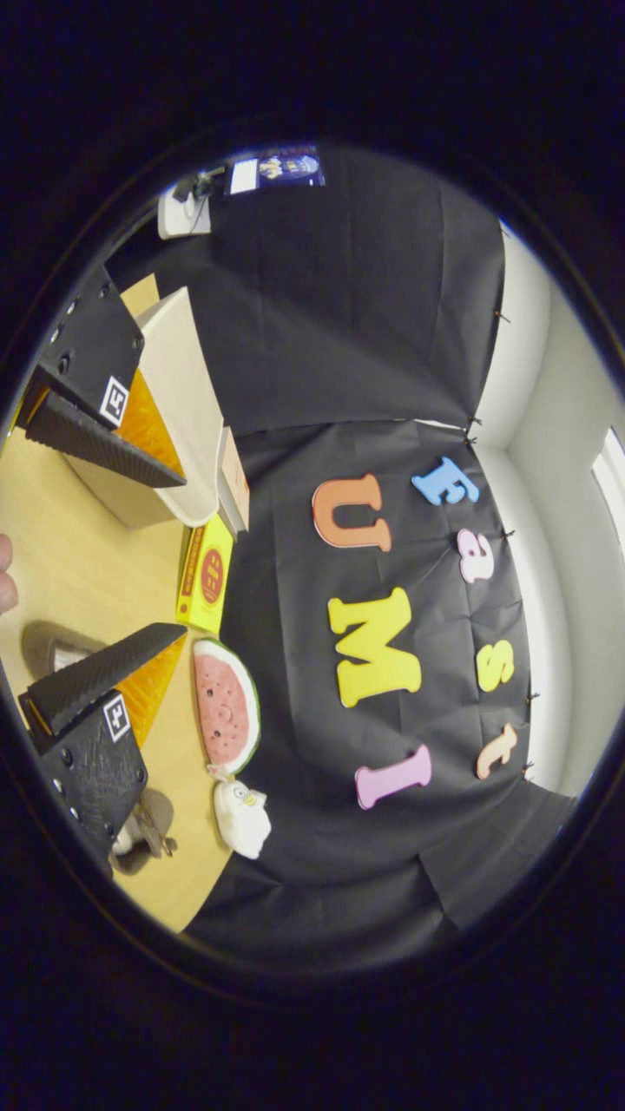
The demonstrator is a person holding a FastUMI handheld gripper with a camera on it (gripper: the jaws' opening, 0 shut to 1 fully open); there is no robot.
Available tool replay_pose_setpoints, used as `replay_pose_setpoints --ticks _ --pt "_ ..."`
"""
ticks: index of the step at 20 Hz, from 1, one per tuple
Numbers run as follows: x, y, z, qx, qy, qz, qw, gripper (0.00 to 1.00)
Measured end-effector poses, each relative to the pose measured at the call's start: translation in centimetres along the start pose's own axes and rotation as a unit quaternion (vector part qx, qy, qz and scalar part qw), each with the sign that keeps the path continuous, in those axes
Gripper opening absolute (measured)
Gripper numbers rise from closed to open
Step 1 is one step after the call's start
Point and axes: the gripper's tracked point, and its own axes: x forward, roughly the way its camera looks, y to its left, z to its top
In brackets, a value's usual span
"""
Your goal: Open the storage box then place both shoes into the box .Put the left shoe in first, then the right shoe, with the right side of both shoes facing outward in a uniform manner.
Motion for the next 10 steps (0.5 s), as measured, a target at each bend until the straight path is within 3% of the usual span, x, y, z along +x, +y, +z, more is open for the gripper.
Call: replay_pose_setpoints --ticks 4,10 --pt "2.6 4.6 -1.7 0.067 0.029 0.06 0.996 0.95" --pt "5.1 7.2 -4.2 0.139 0.071 0.094 0.983 0.95"
